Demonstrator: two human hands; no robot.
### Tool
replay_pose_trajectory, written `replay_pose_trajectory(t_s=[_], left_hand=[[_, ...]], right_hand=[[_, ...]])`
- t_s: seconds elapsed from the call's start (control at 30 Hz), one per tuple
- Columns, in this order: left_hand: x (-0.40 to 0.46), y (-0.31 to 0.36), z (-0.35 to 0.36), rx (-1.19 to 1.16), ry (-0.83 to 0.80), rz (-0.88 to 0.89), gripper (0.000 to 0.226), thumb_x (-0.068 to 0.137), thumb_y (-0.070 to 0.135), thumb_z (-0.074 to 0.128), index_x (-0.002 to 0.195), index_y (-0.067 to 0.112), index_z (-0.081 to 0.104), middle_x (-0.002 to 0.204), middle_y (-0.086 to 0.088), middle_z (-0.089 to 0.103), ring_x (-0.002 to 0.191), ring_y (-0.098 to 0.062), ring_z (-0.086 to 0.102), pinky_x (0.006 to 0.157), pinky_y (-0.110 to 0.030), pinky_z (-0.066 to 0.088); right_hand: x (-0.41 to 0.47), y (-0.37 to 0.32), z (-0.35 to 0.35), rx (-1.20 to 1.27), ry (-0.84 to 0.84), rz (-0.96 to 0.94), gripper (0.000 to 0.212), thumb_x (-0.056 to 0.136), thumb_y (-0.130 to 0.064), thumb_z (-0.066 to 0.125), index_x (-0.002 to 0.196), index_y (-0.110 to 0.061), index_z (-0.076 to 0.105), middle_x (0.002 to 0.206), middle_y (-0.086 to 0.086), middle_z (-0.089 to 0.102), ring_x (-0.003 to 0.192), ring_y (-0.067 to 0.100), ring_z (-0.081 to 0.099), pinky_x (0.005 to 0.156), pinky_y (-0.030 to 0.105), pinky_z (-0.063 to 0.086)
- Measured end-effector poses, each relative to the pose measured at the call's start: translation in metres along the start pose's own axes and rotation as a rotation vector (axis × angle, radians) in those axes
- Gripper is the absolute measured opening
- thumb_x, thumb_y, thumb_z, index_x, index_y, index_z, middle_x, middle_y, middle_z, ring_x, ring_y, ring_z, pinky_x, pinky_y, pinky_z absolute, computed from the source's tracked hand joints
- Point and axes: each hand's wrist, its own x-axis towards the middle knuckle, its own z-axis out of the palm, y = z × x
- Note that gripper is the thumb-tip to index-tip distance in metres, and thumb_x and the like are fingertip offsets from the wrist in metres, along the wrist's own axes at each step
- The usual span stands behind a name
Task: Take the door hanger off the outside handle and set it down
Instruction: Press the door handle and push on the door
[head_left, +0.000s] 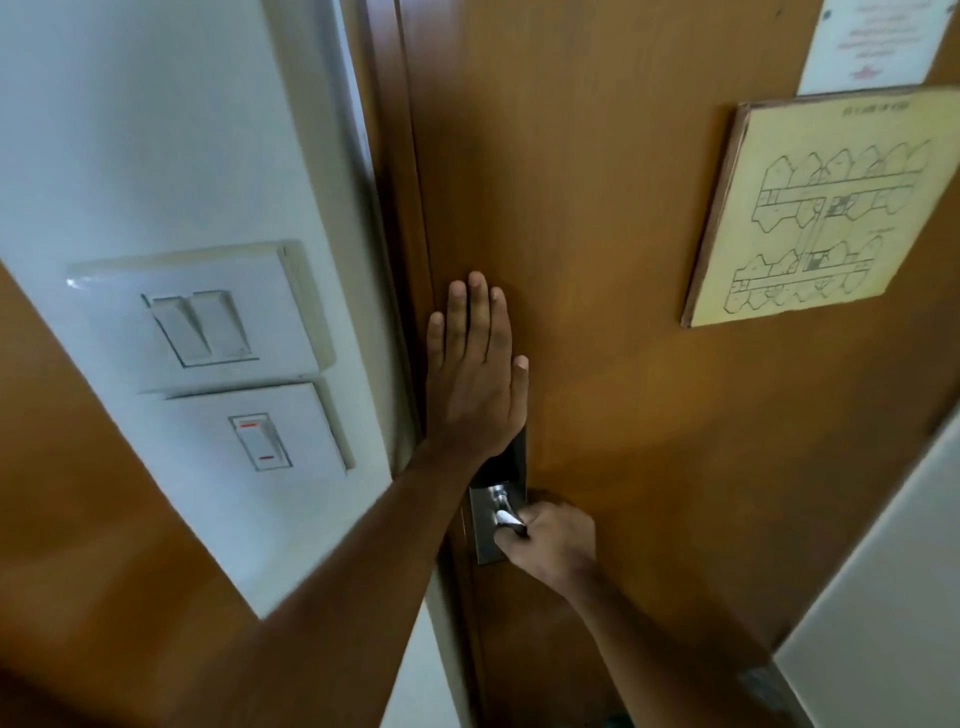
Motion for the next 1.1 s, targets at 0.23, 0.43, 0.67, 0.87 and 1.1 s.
replay_pose_trajectory(t_s=[0.23, 0.43, 0.67, 0.87, 1.1], left_hand=[[-0.043, 0.045, -0.060, -0.097, 0.049, -0.018, 0.077, 0.103, 0.038, 0.037, 0.156, -0.006, 0.003, 0.166, -0.030, 0.003, 0.155, -0.036, -0.017, 0.126, -0.041, -0.017], [-0.061, 0.074, -0.122, -0.126, 0.227, 0.041, 0.073, 0.105, 0.037, 0.034, 0.154, -0.002, -0.004, 0.165, -0.024, -0.027, 0.151, -0.029, -0.033, 0.126, -0.045, -0.014], [-0.081, 0.139, -0.190, -0.530, 0.355, 0.154, 0.066, 0.104, 0.026, 0.031, 0.156, -0.002, 0.002, 0.163, -0.030, 0.004, 0.156, -0.023, -0.016, 0.127, -0.051, 0.004], [-0.114, 0.213, -0.237, -0.682, 0.329, 0.294, 0.075, 0.101, 0.025, 0.030, 0.156, 0.008, -0.017, 0.160, -0.032, 0.009, 0.155, -0.028, -0.015, 0.127, -0.052, 0.004], [-0.139, 0.304, -0.279, -0.702, 0.354, 0.349, 0.065, 0.097, 0.013, 0.038, 0.150, -0.006, 0.004, 0.164, -0.017, 0.019, 0.154, -0.030, -0.014, 0.128, -0.047, 0.001]], right_hand=[[-0.078, 0.003, -0.031, 0.017, 0.047, 0.066, 0.045, 0.066, -0.053, 0.056, 0.046, -0.016, 0.039, 0.039, -0.007, 0.027, 0.040, 0.013, 0.034, 0.041, 0.023, 0.016], [-0.158, 0.015, -0.069, 0.093, 0.052, 0.085, 0.044, 0.071, -0.045, 0.065, 0.046, -0.012, 0.049, 0.038, -0.003, 0.044, 0.038, 0.016, 0.046, 0.040, 0.025, 0.032], [-0.248, 0.042, -0.115, 0.155, 0.070, 0.104, 0.039, 0.072, -0.026, 0.077, 0.050, -0.004, 0.053, 0.044, 0.009, 0.053, 0.041, 0.025, 0.048, 0.045, 0.032, 0.038], [-0.324, 0.068, -0.154, 0.154, 0.110, 0.167, 0.040, 0.068, -0.013, 0.082, 0.047, -0.007, 0.048, 0.046, 0.009, 0.050, 0.048, 0.027, 0.048, 0.058, 0.017, 0.036], [-0.395, 0.074, -0.219, 0.238, 0.070, 0.425, 0.026, 0.065, -0.031, 0.070, 0.088, -0.020, 0.067, 0.084, -0.013, 0.064, 0.080, -0.002, 0.063, 0.065, 0.012, 0.052]])
